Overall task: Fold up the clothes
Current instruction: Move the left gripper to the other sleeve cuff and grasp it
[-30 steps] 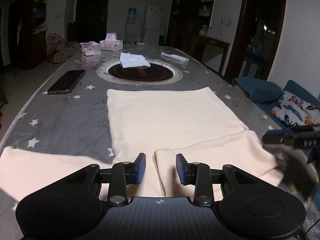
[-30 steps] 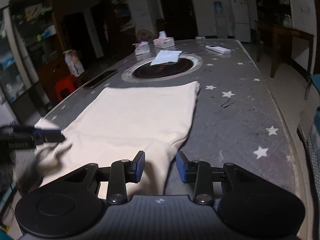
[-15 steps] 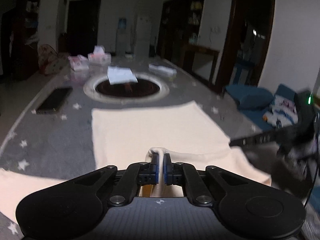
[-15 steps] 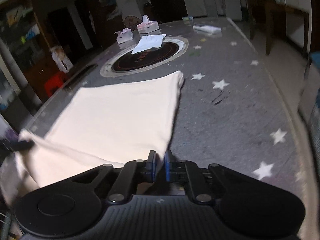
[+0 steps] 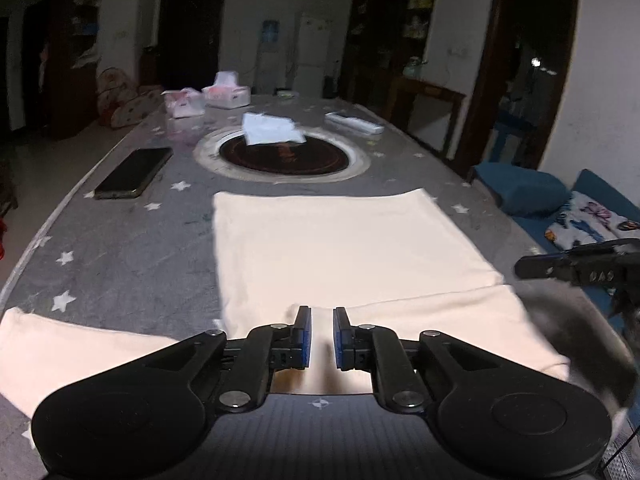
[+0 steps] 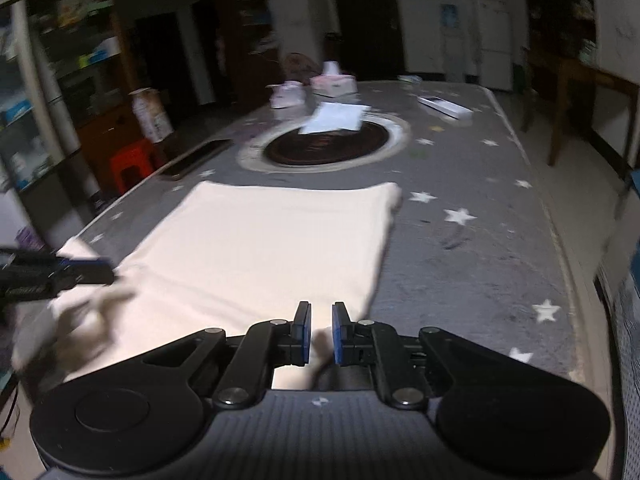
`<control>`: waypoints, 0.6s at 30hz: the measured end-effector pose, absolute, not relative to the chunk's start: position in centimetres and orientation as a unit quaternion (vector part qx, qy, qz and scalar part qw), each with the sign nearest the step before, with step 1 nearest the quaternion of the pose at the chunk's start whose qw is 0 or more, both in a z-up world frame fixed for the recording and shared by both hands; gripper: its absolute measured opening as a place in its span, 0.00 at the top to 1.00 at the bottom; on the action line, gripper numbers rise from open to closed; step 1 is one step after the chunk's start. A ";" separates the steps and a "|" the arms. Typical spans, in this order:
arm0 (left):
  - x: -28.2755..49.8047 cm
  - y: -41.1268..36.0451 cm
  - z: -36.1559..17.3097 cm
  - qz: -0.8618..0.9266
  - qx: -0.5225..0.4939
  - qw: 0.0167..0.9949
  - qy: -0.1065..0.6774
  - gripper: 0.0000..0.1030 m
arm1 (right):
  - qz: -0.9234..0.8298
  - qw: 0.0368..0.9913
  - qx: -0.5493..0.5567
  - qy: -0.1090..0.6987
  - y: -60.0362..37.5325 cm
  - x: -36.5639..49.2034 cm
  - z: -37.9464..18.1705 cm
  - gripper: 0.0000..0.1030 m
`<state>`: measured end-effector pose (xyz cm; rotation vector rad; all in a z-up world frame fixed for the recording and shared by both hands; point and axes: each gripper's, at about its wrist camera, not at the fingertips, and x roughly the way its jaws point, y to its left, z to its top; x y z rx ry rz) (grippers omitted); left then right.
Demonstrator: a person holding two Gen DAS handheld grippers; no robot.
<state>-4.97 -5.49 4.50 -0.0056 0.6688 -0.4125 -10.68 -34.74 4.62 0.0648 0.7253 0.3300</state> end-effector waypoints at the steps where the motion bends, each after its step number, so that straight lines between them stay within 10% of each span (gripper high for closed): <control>1: -5.1 -5.8 4.4 -0.209 -0.001 0.921 0.328 0.88 | 0.163 0.920 0.029 0.355 -34.4 -10.8 4.4 0.90; 18: -6.1 -3.3 2.4 -0.197 -0.040 0.917 0.345 0.87 | 0.196 0.911 0.002 0.362 -30.7 -13.2 2.6 0.80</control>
